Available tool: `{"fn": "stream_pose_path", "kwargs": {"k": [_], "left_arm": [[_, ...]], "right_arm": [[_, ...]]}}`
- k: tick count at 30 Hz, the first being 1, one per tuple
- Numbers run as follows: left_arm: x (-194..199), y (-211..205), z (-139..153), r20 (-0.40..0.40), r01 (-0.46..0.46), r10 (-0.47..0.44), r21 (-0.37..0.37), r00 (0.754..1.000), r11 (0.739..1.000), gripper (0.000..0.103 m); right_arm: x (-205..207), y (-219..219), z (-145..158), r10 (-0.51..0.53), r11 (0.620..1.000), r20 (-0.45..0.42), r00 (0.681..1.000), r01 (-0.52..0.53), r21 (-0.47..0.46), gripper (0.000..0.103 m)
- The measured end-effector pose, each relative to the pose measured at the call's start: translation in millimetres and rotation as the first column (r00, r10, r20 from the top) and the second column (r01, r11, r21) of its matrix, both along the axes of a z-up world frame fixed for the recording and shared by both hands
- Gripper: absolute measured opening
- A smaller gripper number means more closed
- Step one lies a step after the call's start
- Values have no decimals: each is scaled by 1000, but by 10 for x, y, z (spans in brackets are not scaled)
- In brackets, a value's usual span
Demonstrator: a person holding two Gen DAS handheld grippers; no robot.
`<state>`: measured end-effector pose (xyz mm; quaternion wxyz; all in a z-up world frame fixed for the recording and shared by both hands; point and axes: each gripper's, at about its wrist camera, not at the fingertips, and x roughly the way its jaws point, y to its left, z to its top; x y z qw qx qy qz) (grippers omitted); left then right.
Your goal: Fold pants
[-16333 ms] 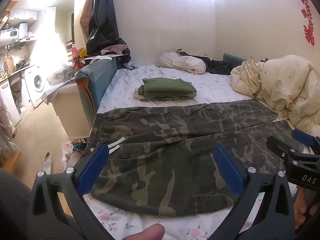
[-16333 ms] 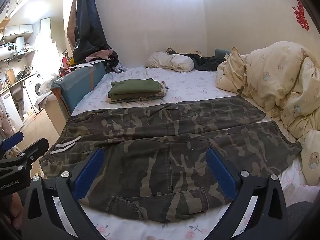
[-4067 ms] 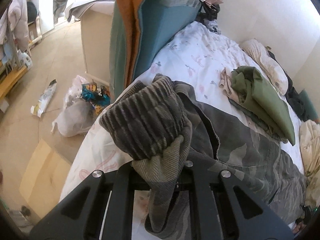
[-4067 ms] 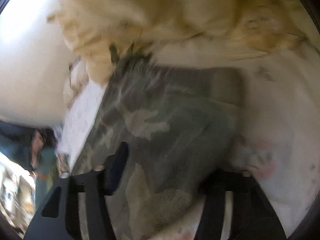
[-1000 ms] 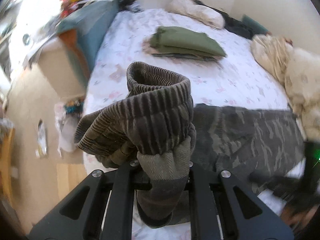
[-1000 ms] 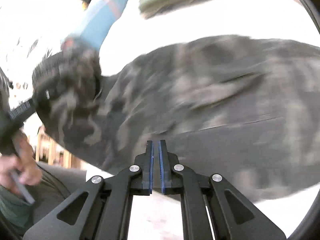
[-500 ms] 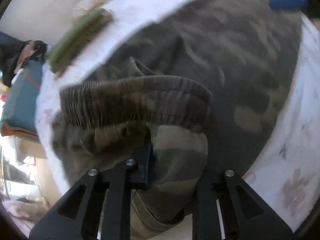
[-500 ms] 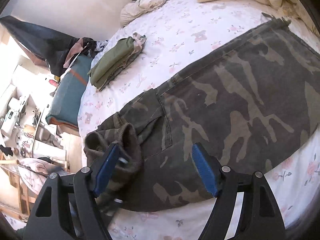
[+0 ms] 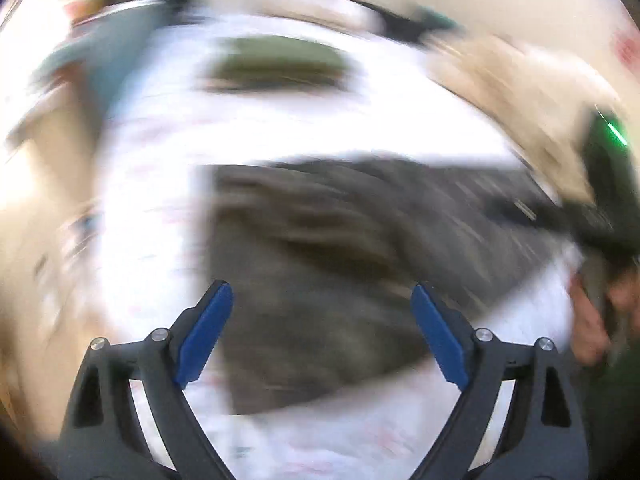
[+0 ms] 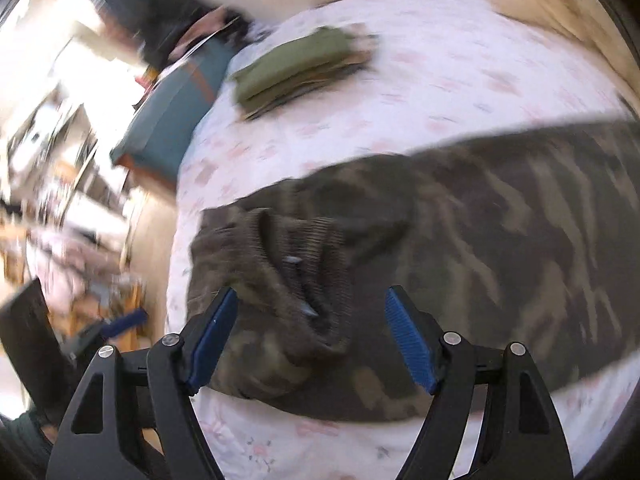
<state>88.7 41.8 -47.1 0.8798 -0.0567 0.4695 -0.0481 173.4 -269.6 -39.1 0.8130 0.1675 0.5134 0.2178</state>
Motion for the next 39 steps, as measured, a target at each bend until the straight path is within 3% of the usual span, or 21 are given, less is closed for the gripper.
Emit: {"fn": "stream_pose_path", "kwargs": {"k": [2, 6, 7, 8, 9, 11, 13, 14, 16, 17, 18, 20, 21, 23, 25, 27, 29, 32, 34, 36, 39], "left_arm": [[22, 358, 2, 0, -181, 181, 8, 983, 983, 89], [77, 756, -2, -37, -334, 332, -77, 942, 939, 89], [85, 784, 0, -43, -348, 345, -86, 938, 934, 89], [110, 802, -9, -51, -359, 355, -95, 933, 929, 89], [121, 819, -9, -63, -367, 362, -105, 930, 924, 89], [128, 848, -16, -70, -378, 372, -128, 926, 917, 89], [99, 875, -2, -67, -380, 374, -131, 925, 916, 89], [90, 878, 3, -69, -380, 374, -134, 925, 915, 89], [150, 831, -13, -75, -379, 372, -145, 925, 914, 89], [168, 828, -8, -81, -378, 369, -155, 926, 913, 89], [197, 827, -3, -84, -378, 369, -163, 926, 911, 89], [209, 820, 17, -88, -382, 372, -181, 924, 906, 89], [201, 820, 33, -86, -386, 377, -187, 922, 903, 89], [181, 819, 63, -75, -393, 386, -187, 919, 900, 89], [181, 833, 80, -65, -400, 395, -164, 916, 902, 89], [197, 866, 62, -72, -409, 402, -154, 913, 899, 89], [209, 893, 25, -89, -420, 411, -159, 907, 893, 89], [230, 902, -31, -110, -426, 413, -154, 904, 891, 89], [242, 887, -52, -112, -423, 410, -134, 905, 896, 89], [228, 884, -115, -130, -419, 405, -110, 905, 901, 89], [163, 915, -358, -206, -432, 406, -99, 890, 896, 89]], "right_arm": [[221, 330, 2, 71, 997, -8, 997, -72, -42, 79], [670, 762, -315, 99, 990, -93, 991, -107, -96, 77], [753, 844, -415, 110, 989, -122, 986, -121, -88, 65], [815, 925, -510, 127, 987, -144, 981, -139, -76, 36], [858, 1005, -571, 146, 984, -159, 976, -160, -81, 20], [873, 1020, -512, 136, 984, -126, 983, -149, -102, 7], [888, 817, -358, 51, 996, -73, 996, -56, -69, 6], [910, 598, -317, -48, 998, -55, 997, 45, -54, 6], [959, 328, -443, -172, 985, -92, 981, 170, -31, 7], [991, 308, -566, -180, 983, -134, 974, 175, -48, 8], [1019, 336, -701, -169, 984, -170, 971, 157, -82, 9], [1040, 395, -786, -159, 976, -141, 977, 134, -171, 14], [1045, 399, -763, -168, 967, -121, 978, 140, -212, 17], [1039, 359, -656, -177, 950, -100, 979, 144, -277, 32], [978, 315, -490, -159, 941, -61, 985, 133, -313, 33], [798, 331, -275, -95, 957, -19, 995, 86, -277, 33], [603, 414, -205, -11, 976, -52, 999, 0, -219, 33], [255, 542, -414, 54, 991, -137, 989, -70, -116, 34], [148, 608, -684, 43, 976, -180, 983, -80, -205, 34], [130, 618, -875, 50, 968, -231, 972, -104, -228, 34], [302, 592, -558, 103, 974, -188, 977, -138, -182, 37]]}}
